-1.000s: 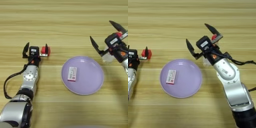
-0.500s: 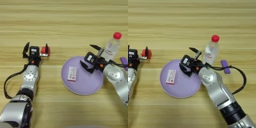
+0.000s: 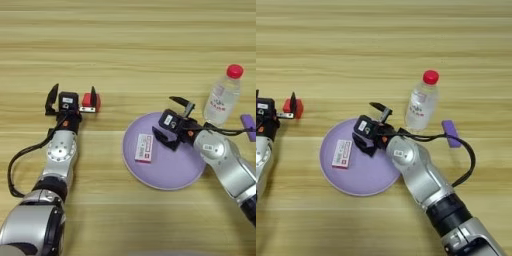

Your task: Move the objects on the table

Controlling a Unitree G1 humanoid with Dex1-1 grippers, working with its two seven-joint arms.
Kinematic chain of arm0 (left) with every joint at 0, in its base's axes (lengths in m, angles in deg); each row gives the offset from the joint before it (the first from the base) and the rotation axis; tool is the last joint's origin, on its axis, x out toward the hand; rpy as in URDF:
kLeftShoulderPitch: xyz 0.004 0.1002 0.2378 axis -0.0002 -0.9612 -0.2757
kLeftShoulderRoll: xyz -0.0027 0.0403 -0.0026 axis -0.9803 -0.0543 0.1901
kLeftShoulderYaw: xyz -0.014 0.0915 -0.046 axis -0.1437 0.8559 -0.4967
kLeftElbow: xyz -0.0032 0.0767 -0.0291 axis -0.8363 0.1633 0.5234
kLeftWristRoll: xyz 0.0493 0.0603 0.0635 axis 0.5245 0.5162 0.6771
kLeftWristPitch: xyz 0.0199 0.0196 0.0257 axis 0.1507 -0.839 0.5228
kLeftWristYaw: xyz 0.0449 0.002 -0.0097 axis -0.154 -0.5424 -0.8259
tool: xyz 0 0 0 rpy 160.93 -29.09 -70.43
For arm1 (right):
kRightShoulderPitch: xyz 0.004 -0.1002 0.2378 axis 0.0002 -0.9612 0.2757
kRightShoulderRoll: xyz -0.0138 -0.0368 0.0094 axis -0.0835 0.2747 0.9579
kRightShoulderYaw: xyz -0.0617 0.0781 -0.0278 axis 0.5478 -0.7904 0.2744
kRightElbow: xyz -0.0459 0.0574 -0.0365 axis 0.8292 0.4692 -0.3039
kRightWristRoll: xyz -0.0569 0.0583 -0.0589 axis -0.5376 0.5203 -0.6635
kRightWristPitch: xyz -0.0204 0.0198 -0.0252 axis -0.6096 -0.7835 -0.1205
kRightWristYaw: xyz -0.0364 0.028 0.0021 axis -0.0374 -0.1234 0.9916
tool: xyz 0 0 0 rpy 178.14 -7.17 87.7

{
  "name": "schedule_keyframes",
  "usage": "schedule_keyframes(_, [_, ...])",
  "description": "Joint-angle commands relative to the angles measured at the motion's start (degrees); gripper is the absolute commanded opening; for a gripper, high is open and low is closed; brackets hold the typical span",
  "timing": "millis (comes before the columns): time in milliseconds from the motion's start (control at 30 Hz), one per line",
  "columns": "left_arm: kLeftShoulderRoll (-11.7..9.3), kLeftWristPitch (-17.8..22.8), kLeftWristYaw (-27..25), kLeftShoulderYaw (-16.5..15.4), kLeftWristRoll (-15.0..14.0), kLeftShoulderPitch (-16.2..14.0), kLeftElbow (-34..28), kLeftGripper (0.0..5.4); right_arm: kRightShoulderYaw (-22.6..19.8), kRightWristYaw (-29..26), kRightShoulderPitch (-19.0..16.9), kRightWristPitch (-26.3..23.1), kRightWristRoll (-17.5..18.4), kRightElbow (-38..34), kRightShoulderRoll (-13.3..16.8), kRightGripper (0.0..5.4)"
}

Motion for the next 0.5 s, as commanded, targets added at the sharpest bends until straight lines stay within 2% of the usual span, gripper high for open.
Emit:
schedule_keyframes(33, [-0.1,0.1,-0.1,0.2,0.4,-0.7,-0.7,5.4,-0.2,0.8,1.5,0.8,-0.9,5.4,-0.6,5.39])
schedule_keyframes(500, [-0.4,0.1,-0.6,0.1,0.2,-0.9,-0.9,5.4,-2.2,5.2,12.3,8.0,0.2,24.5,-6.2,5.39])
